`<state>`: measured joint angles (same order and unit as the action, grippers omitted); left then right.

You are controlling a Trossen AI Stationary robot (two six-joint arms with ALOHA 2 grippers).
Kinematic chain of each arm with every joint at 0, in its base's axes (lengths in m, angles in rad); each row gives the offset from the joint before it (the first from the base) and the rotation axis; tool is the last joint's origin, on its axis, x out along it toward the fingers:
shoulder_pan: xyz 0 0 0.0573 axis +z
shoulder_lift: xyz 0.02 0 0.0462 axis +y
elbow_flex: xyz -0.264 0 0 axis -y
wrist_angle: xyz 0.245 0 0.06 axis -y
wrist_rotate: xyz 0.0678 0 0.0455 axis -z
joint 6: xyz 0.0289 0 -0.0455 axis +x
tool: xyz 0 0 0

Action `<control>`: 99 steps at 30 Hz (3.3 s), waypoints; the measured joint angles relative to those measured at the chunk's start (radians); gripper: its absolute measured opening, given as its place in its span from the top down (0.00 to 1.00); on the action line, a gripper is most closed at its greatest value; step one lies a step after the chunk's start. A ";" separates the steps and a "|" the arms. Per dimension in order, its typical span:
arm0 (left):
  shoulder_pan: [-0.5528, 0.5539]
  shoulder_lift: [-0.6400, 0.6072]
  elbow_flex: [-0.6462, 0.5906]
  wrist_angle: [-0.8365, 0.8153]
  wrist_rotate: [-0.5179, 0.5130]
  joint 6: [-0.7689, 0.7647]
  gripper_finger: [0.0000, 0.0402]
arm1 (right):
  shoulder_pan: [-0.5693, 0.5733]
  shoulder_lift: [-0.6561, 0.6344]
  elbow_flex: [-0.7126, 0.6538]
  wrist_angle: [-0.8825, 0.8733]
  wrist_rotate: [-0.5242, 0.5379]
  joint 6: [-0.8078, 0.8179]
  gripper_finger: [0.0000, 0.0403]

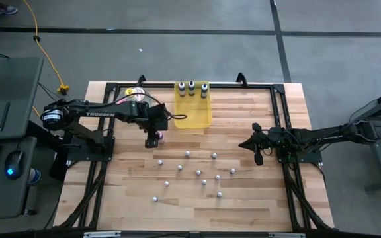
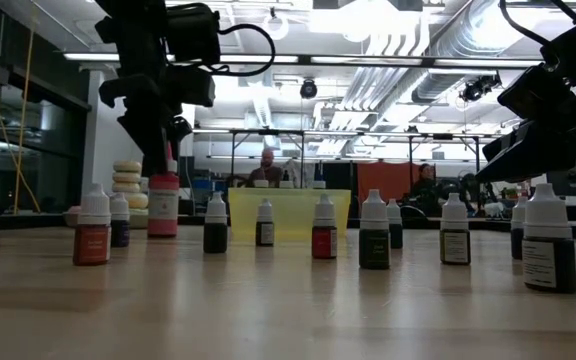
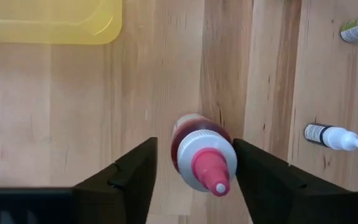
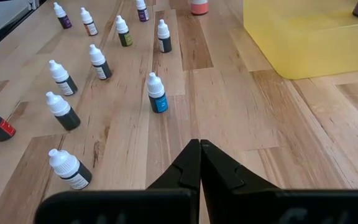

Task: Pick & Place food coloring
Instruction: Put the large pink food coloring bottle into the yellow bin

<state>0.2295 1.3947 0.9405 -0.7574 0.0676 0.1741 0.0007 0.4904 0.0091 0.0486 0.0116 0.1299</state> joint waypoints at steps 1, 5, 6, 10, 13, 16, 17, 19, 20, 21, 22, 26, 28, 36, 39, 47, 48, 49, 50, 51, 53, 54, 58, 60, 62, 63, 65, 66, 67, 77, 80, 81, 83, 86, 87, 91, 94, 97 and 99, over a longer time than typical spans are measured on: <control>0.000 0.000 0.000 0.000 0.000 0.000 0.53 | 0.000 0.000 0.000 0.000 0.000 0.000 1.00; 0.000 0.000 0.001 0.000 -0.008 0.000 0.62 | 0.000 0.000 0.000 0.000 0.000 0.000 1.00; 0.000 0.000 0.002 0.000 -0.009 0.000 0.65 | 0.000 0.000 0.000 0.000 0.000 0.000 1.00; 0.000 -0.001 0.003 0.001 -0.012 0.000 0.76 | 0.000 0.000 0.000 0.000 0.000 0.000 1.00; 0.000 0.001 0.017 -0.028 -0.012 0.000 0.76 | 0.000 0.000 0.000 0.000 0.000 0.000 1.00; 0.000 0.001 0.040 -0.046 -0.012 0.001 0.76 | 0.000 0.000 0.000 0.000 0.000 0.000 1.00; 0.000 0.001 0.049 -0.050 -0.012 0.001 0.76 | 0.000 0.000 0.000 0.000 0.000 0.000 1.00; 0.000 0.001 0.064 -0.072 -0.018 0.002 0.76 | 0.000 0.000 0.000 0.000 0.000 0.000 1.00; 0.000 0.001 0.074 -0.083 -0.018 0.002 0.76 | 0.000 0.000 0.000 0.000 0.000 0.000 1.00; 0.000 0.001 0.089 -0.093 -0.018 0.002 0.76 | 0.000 0.000 0.000 0.000 0.000 0.000 1.00; 0.000 0.001 0.105 -0.101 -0.018 0.002 0.76 | 0.000 0.000 0.000 0.000 0.000 0.000 1.00; 0.000 0.001 0.182 -0.159 -0.018 0.003 0.76 | 0.000 0.000 0.000 0.000 0.000 0.000 1.00; 0.000 0.001 0.229 -0.180 -0.018 0.004 0.76 | 0.000 0.000 0.000 0.000 0.000 0.000 1.00; 0.000 0.001 0.420 -0.255 0.035 0.004 0.76 | 0.000 0.000 0.000 0.000 0.000 0.000 1.00; 0.000 0.001 0.487 -0.255 0.035 0.005 0.76 | 0.000 0.000 0.000 0.000 0.000 0.000 1.00; 0.021 0.091 0.676 -0.295 0.034 0.030 0.75 | 0.000 0.000 0.000 0.000 0.000 0.000 1.00; 0.028 0.116 0.711 -0.311 0.041 0.031 0.75 | 0.000 0.000 0.000 0.000 0.000 0.000 1.00; 0.035 0.143 0.748 -0.334 0.048 0.031 0.75 | 0.000 0.000 0.000 0.000 0.000 0.000 1.00; 0.044 0.173 0.788 -0.364 0.054 0.031 0.75 | 0.000 0.000 0.000 -0.001 0.000 0.000 1.00; 0.052 0.203 0.830 -0.394 0.054 0.032 0.75 | 0.000 0.000 0.000 0.000 0.000 0.000 1.00; 0.065 0.264 0.921 -0.449 0.054 0.036 0.75 | 0.000 0.000 0.000 0.000 0.000 0.000 1.00; 0.073 0.296 0.970 -0.478 0.054 0.037 0.75 | 0.000 0.000 0.000 0.000 0.000 0.000 1.00; 0.101 0.425 1.160 -0.583 0.053 0.035 0.75 | 0.000 0.000 0.000 0.000 0.000 0.000 1.00; 0.114 0.482 1.239 -0.614 0.049 0.032 0.75 | 0.000 0.000 0.000 0.000 0.000 0.000 1.00; 0.125 0.529 1.303 -0.637 0.050 0.032 0.75 | 0.000 0.000 0.000 0.000 0.000 0.000 1.00; 0.133 0.552 1.323 -0.639 0.052 0.033 0.75 | 0.000 0.000 0.000 0.000 0.000 0.000 1.00; 0.140 0.590 1.348 -0.638 0.057 0.040 0.75 | 0.000 0.000 0.000 0.000 0.000 0.000 1.00; 0.147 0.607 1.352 -0.640 0.059 0.047 0.75 | 0.000 0.000 0.000 0.000 0.000 0.000 1.00; 0.152 0.623 1.352 -0.637 0.065 0.057 0.75 | 0.000 0.000 0.000 0.000 0.000 0.000 1.00; 0.180 0.769 1.347 -0.598 0.049 0.157 0.75 | 0.000 0.000 0.000 0.000 0.000 0.000 1.00; 0.190 0.808 1.347 -0.575 0.029 0.195 0.75 | 0.000 0.000 0.000 0.000 0.000 0.000 1.00; 0.193 0.820 1.347 -0.557 0.022 0.203 0.75 | 0.000 0.000 0.000 0.000 0.000 0.000 1.00; 0.203 0.842 1.347 -0.519 0.010 0.226 0.75 | 0.000 0.000 0.000 0.000 0.000 0.000 1.00; 0.215 0.870 1.347 -0.463 -0.024 0.237 0.75 | 0.000 0.000 0.000 -0.001 0.000 0.000 1.00; 0.222 0.876 1.347 -0.447 -0.029 0.234 0.75 | 0.000 0.000 0.000 -0.001 0.000 0.000 1.00; 0.244 0.898 1.346 -0.391 -0.026 0.213 0.75 | 0.000 0.000 0.000 -0.001 0.000 0.000 1.00; 0.257 0.917 1.347 -0.341 -0.031 0.195 0.75 | 0.000 0.000 0.000 -0.001 0.000 0.000 1.00; 0.278 0.926 1.346 -0.353 -0.031 0.166 0.75 | 0.000 0.000 0.000 -0.001 0.000 0.000 1.00; 0.291 0.936 1.348 -0.321 -0.038 0.136 0.75 | 0.000 0.000 0.000 0.001 0.000 0.000 1.00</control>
<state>0.5209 2.3303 2.2887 -1.0782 0.0299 0.3101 0.0007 0.4908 0.0091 0.0492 0.0116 0.1299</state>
